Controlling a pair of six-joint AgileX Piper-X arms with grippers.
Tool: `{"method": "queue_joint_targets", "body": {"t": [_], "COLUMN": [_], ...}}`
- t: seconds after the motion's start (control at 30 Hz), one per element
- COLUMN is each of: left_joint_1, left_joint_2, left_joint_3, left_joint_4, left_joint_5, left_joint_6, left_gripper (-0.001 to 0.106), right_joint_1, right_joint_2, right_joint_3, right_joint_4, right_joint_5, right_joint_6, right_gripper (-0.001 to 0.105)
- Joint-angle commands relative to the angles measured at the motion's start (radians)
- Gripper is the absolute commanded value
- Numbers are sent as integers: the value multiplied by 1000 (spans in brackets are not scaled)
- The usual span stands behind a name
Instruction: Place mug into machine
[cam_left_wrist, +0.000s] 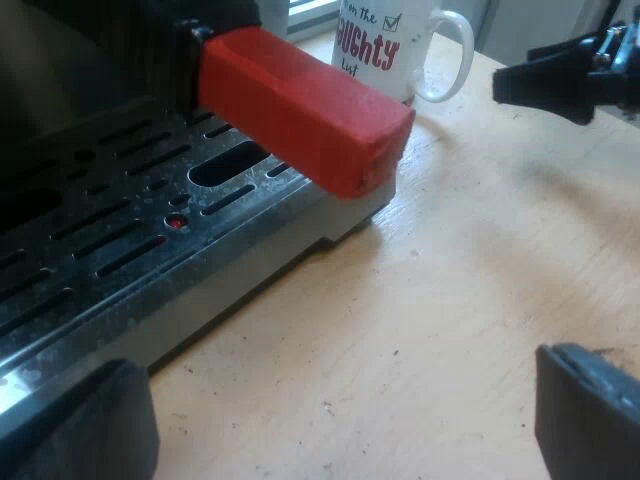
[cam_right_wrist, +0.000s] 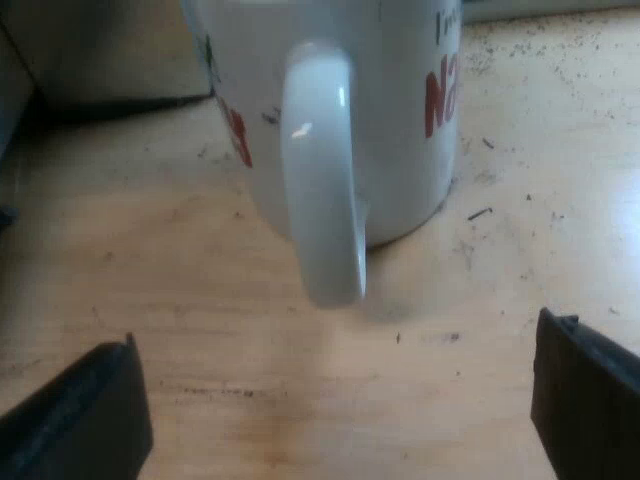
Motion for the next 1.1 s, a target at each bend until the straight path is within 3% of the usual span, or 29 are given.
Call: {"method": "queue_joint_targets", "body": {"t": [0.03, 0.33, 0.6, 0.77, 0.8, 0.83, 0.93, 1.1], "left_joint_1": [-5, -5, -5, -5, -5, -5, -5, -5], "left_joint_2": [-1, -1, -1, -1, -1, -1, -1, -1], "left_joint_3": [-6, -6, -6, -6, -6, -6, -6, -6], "left_joint_4": [-16, -16, -16, -16, -16, -16, -16, -16], "left_joint_5": [5, 5, 5, 5, 5, 5, 5, 1], "left_joint_6": [-2, -2, -2, -2, -2, -2, -2, -2], "left_gripper": [80, 80, 80, 80, 80, 80, 80, 80], "right_joint_1": [2, 2, 2, 2, 2, 2, 2, 2], "right_joint_2": [96, 312, 378, 386, 386, 386, 386, 348], "right_joint_3": [-46, -206, -254, -256, -256, -256, -256, -256], "right_joint_4": [-95, -113, -113, -112, -111, -111, -111, -93], "right_joint_5": [0, 0, 0, 0, 0, 0, 0, -41], "right_joint_6": [4, 4, 4, 15, 18, 17, 17, 19], "right_gripper": [79, 79, 77, 50, 35, 31, 3, 0]}}
